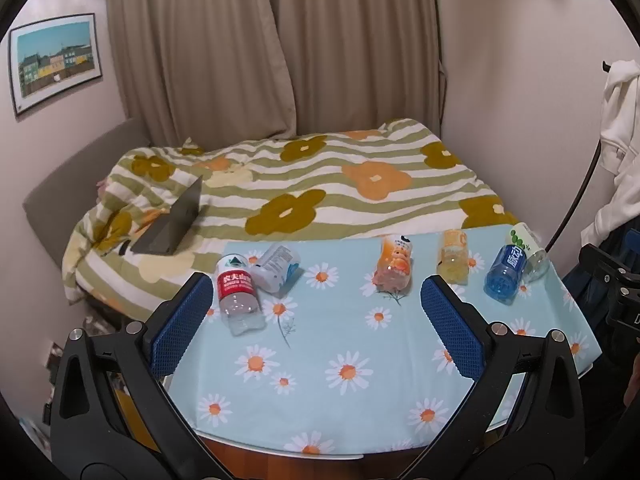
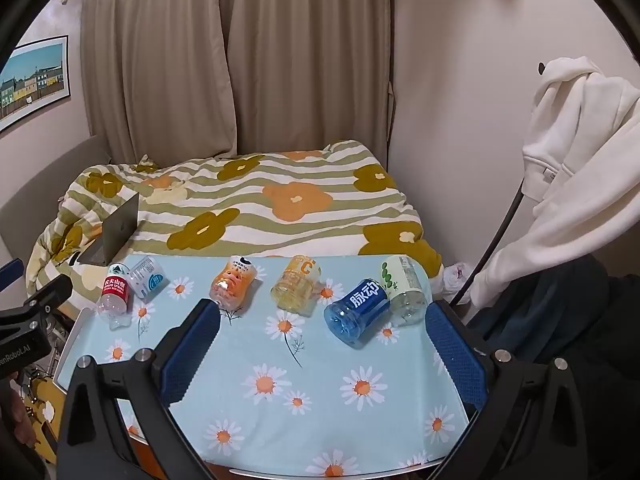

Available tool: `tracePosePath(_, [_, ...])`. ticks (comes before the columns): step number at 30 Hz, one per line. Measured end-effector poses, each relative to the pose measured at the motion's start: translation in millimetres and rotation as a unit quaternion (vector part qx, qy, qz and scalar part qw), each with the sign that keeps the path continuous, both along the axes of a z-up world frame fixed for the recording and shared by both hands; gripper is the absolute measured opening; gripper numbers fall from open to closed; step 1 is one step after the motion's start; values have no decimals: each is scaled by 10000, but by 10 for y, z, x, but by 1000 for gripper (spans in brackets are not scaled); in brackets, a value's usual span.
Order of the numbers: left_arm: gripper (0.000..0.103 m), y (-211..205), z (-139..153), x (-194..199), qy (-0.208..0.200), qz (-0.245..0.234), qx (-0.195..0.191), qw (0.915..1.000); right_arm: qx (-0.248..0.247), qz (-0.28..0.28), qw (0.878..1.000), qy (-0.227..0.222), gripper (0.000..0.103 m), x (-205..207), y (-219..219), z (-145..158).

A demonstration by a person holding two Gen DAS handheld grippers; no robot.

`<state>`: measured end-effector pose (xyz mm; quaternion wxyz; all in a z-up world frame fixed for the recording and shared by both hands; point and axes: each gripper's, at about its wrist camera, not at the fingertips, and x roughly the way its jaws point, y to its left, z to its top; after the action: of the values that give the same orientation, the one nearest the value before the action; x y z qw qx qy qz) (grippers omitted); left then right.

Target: Flip cup upright

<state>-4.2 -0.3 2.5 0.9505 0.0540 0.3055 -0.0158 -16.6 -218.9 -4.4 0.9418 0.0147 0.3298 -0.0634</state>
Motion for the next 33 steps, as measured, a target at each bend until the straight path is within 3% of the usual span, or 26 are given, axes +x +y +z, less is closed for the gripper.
tracePosePath(33, [103,36,64,-39,-61,17,46,10000,26,6,10000,-34,102,-22,8,28])
